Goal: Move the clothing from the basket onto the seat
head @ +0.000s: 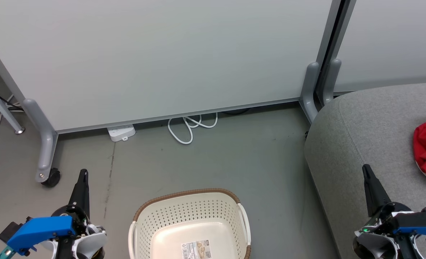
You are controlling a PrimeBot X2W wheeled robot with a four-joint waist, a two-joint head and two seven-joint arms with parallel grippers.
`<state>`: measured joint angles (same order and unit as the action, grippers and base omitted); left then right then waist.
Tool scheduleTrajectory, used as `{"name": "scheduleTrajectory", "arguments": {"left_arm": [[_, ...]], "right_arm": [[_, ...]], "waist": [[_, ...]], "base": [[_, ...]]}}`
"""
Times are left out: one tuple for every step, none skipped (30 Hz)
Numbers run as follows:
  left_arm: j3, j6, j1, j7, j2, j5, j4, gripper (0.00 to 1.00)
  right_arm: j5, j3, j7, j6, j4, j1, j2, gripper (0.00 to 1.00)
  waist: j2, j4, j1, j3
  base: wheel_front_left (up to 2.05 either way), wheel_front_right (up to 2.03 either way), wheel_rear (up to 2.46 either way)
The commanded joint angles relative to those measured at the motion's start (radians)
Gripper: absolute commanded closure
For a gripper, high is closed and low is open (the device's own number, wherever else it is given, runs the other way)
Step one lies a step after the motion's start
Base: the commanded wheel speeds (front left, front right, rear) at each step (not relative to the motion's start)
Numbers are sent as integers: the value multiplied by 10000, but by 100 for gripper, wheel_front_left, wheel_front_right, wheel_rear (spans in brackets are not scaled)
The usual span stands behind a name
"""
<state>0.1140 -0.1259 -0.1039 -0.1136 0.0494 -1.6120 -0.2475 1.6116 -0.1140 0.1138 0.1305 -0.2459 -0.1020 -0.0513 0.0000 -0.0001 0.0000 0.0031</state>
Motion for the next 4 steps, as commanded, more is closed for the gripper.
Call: {"name": "scheduleTrajectory", "arguments": {"left_arm": [[20, -96, -94, -43, 16, -20, 37, 100], [20, -96, -94, -43, 16, -20, 37, 100], [20, -96, -94, -43, 16, -20, 37, 100], [20, -96, -94, -43, 16, -20, 37, 100]], "right_arm": [[25, -14, 42, 4, 25, -123, 21, 100], [25, -14, 42, 4, 25, -123, 21, 100], [27, -14, 42, 4, 25, -123, 21, 100], [25, -13, 41, 4, 25, -123, 21, 100]], "waist": [[0, 1, 0, 0], [0, 1, 0, 0], [0, 1, 0, 0], [0, 1, 0, 0]], "base": [[0, 0, 0], [0, 0, 0], [0, 0, 0], [0, 0, 0]]}}
